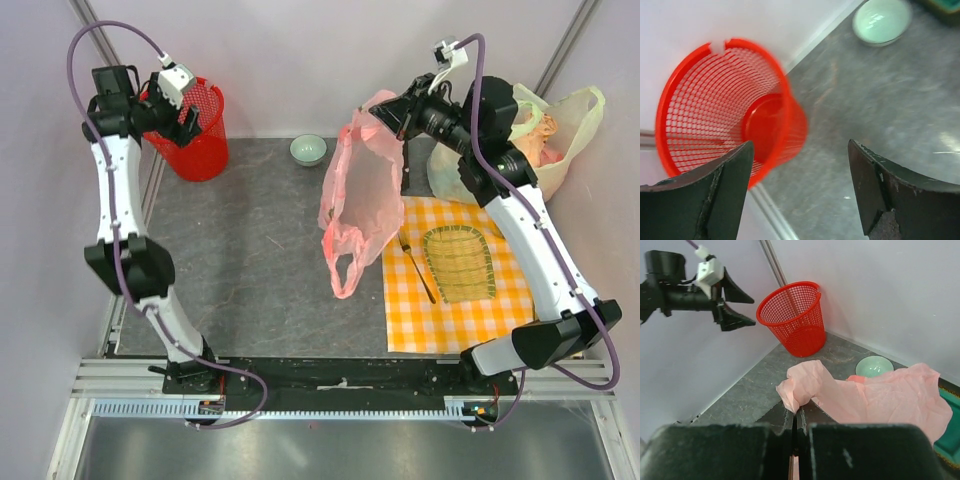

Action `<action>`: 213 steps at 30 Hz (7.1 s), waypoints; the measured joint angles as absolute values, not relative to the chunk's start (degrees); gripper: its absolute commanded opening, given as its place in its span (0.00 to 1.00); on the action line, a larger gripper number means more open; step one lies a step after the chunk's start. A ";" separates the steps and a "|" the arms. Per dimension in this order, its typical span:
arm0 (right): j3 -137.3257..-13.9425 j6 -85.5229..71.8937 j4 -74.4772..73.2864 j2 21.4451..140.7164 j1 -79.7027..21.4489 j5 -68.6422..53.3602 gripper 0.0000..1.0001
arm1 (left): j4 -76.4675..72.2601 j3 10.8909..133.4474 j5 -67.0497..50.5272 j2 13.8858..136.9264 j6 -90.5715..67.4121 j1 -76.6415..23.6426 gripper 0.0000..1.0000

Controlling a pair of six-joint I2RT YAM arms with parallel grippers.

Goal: Put the trash bags into the trash bin

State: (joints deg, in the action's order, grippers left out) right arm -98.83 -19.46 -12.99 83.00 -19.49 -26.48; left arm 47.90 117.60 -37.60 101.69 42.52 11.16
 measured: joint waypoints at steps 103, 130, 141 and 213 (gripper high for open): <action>-117.62 -9.45 -2.81 83.74 -20.40 -13.72 0.00 | 9.65 72.31 -37.91 60.99 -17.76 -37.71 0.02; -82.30 -14.06 -20.69 67.90 -21.58 -20.67 0.00 | 22.61 89.38 -40.10 65.34 2.13 -37.63 0.02; -80.49 -13.74 -21.58 64.51 -20.14 -14.31 0.00 | 25.74 85.30 -41.08 67.96 7.35 -31.48 0.86; -80.66 -24.56 -12.67 71.44 -22.59 -20.99 0.00 | 43.70 81.06 -34.04 64.23 27.59 -31.38 0.89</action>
State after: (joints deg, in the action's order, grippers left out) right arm -80.66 -24.56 -12.67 71.44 -22.59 -20.99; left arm 43.70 81.06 -34.04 64.23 27.59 -31.38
